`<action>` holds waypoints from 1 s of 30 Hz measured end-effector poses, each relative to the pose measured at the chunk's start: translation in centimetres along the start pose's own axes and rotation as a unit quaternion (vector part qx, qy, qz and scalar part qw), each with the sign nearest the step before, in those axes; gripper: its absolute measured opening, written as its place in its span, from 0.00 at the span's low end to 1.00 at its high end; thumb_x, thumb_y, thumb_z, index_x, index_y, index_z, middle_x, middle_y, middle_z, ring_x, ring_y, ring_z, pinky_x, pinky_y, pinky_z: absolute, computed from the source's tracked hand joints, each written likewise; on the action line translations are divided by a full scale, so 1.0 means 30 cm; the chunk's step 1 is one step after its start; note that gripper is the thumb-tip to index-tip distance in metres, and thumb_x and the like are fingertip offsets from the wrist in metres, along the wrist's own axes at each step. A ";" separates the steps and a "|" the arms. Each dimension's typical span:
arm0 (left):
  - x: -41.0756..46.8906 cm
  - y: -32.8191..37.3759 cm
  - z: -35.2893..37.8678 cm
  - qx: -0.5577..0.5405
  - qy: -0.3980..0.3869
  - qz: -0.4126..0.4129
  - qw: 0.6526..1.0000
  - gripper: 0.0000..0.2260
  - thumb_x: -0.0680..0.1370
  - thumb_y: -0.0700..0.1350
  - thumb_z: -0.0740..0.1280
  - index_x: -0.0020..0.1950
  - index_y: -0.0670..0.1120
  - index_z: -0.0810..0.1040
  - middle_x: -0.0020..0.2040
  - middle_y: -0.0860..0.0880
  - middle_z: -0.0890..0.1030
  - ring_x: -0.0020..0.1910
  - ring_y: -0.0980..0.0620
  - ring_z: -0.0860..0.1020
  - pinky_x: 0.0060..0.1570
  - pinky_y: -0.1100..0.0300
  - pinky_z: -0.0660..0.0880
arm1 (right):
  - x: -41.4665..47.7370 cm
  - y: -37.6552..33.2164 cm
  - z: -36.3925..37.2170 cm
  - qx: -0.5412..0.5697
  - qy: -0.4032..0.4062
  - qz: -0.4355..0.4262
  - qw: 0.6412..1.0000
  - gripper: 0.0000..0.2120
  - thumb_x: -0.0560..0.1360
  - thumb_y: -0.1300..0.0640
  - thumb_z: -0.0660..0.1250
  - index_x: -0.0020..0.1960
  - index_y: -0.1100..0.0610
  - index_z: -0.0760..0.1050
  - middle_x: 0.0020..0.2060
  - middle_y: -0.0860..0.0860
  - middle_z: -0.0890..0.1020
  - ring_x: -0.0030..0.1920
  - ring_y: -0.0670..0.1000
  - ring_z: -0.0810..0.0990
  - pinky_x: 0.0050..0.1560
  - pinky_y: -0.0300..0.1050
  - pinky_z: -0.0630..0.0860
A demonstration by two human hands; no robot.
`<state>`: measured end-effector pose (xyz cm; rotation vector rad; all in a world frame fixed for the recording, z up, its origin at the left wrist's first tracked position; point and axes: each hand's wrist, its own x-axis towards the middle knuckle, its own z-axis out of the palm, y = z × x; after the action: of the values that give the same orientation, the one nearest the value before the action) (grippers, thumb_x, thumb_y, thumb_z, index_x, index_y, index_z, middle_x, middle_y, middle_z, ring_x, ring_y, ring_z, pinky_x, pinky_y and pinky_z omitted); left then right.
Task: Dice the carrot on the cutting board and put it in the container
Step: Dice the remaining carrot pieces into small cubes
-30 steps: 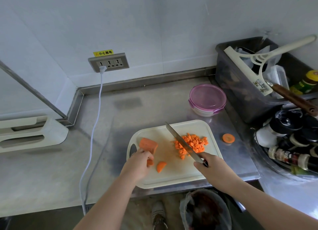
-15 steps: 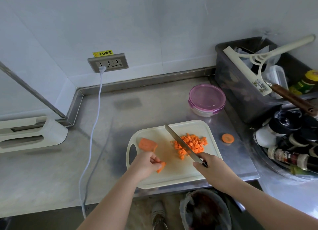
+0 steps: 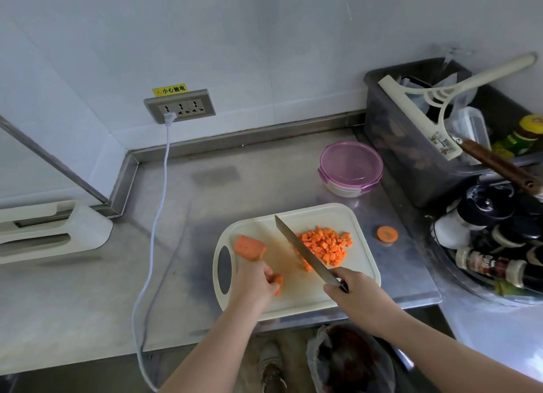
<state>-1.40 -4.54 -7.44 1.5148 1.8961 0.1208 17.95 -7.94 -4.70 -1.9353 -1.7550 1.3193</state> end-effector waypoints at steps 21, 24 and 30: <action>0.078 0.095 0.035 -0.179 0.062 -0.066 0.980 0.06 0.75 0.43 0.69 0.42 0.44 0.85 0.39 0.46 0.85 0.41 0.47 0.83 0.47 0.56 0.78 | 0.035 0.020 0.112 -0.031 -0.006 -0.016 0.999 0.12 0.82 0.54 0.56 0.64 0.53 0.70 0.46 0.48 0.78 0.43 0.46 0.78 0.42 0.38 0.76; 0.082 0.094 0.033 -0.183 0.052 -0.076 0.979 0.05 0.76 0.44 0.69 0.42 0.45 0.83 0.40 0.46 0.85 0.42 0.48 0.82 0.48 0.57 0.78 | 0.031 0.013 0.113 -0.065 -0.011 -0.020 0.998 0.11 0.82 0.55 0.53 0.62 0.53 0.69 0.46 0.50 0.79 0.45 0.49 0.79 0.47 0.45 0.79; 0.083 0.091 0.038 -0.201 0.052 -0.085 0.975 0.06 0.75 0.44 0.70 0.39 0.49 0.79 0.39 0.48 0.84 0.42 0.50 0.82 0.46 0.59 0.77 | 0.033 0.003 0.104 -0.107 -0.002 -0.030 0.994 0.11 0.83 0.55 0.52 0.61 0.53 0.69 0.45 0.51 0.80 0.43 0.50 0.79 0.47 0.48 0.79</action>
<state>1.31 -1.87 -8.12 1.0880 1.9305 0.4830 15.66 -8.33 -7.01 -1.9690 -2.0133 1.1576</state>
